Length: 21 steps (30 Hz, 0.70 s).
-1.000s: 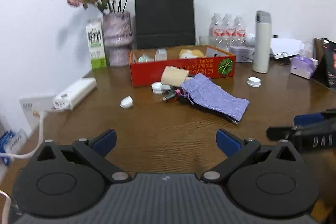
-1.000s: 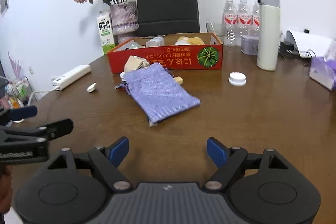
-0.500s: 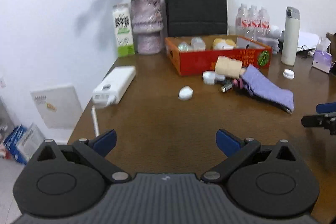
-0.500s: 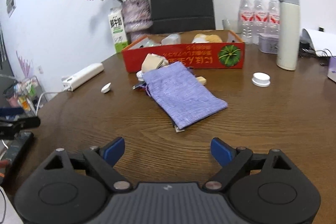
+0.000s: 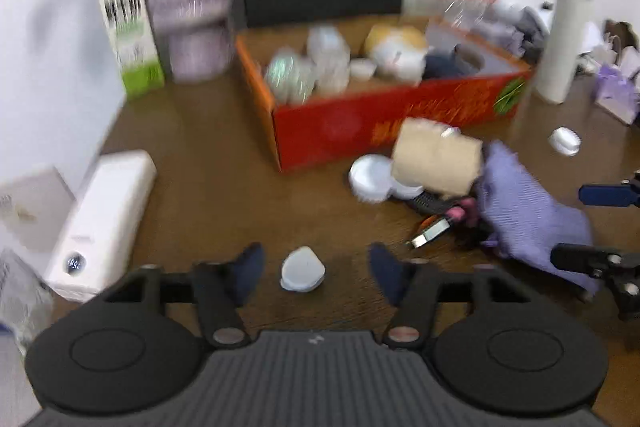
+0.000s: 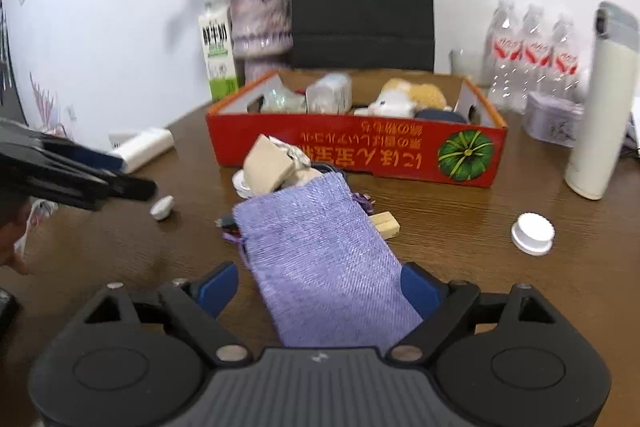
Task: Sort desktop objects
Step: 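Grasp the small white item with the left tool while the right tool grasps the purple sack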
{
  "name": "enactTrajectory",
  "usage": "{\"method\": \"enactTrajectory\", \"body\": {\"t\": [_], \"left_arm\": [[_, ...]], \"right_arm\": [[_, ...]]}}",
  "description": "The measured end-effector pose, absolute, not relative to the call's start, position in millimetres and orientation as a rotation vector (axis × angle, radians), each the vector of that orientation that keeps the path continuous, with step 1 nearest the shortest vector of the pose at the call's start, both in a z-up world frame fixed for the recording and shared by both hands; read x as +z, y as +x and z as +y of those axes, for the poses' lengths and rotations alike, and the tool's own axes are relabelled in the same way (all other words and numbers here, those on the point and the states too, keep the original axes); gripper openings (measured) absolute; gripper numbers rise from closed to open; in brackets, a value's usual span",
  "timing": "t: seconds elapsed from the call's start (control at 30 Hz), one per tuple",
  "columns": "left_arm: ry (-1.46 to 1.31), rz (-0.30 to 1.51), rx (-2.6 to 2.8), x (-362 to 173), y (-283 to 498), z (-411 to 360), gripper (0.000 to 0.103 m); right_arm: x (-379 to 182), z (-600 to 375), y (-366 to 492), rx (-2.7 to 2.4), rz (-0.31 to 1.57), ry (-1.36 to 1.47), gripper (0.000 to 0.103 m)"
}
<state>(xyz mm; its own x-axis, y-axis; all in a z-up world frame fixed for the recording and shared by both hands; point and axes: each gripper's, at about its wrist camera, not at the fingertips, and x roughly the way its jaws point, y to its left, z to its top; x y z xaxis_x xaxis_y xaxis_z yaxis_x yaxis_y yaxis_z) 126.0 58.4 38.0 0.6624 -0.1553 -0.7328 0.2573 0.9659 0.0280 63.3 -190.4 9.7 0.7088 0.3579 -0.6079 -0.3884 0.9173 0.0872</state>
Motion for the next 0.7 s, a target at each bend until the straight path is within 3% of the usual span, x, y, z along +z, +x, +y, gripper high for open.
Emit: {"method": "enactTrajectory", "body": {"t": [0.1, 0.13, 0.17, 0.2, 0.3, 0.37, 0.7], "left_arm": [[0.096, 0.835, -0.252, 23.2, 135.9, 57.1, 0.052], [0.097, 0.83, -0.257, 20.6, 136.9, 56.6, 0.043], [0.102, 0.832, -0.263, 17.2, 137.7, 55.2, 0.023], [0.105, 0.831, -0.268, 14.9, 136.6, 53.6, 0.023], [0.127, 0.824, -0.294, 16.0, 127.7, 47.7, 0.023], [0.14, 0.805, -0.291, 22.6, 116.3, 43.3, 0.023], [0.032, 0.659, -0.278, 44.4, -2.8, -0.7, 0.023]], "right_arm": [[-0.4, -193.5, 85.3, 0.409, 0.692, -0.057, 0.086], [-3.3, -194.5, 90.8, 0.399, 0.691, -0.056, 0.086], [-6.9, -196.4, 96.5, 0.389, 0.691, -0.05, 0.086], [-10.3, -199.4, 101.2, 0.39, 0.698, -0.032, 0.085], [-15.6, -204.7, 101.1, 0.416, 0.694, -0.007, 0.062], [-14.8, -202.1, 92.8, 0.407, 0.687, -0.057, 0.003], [13.1, -236.4, -16.5, 0.424, 0.567, 0.082, 0.002]]}}
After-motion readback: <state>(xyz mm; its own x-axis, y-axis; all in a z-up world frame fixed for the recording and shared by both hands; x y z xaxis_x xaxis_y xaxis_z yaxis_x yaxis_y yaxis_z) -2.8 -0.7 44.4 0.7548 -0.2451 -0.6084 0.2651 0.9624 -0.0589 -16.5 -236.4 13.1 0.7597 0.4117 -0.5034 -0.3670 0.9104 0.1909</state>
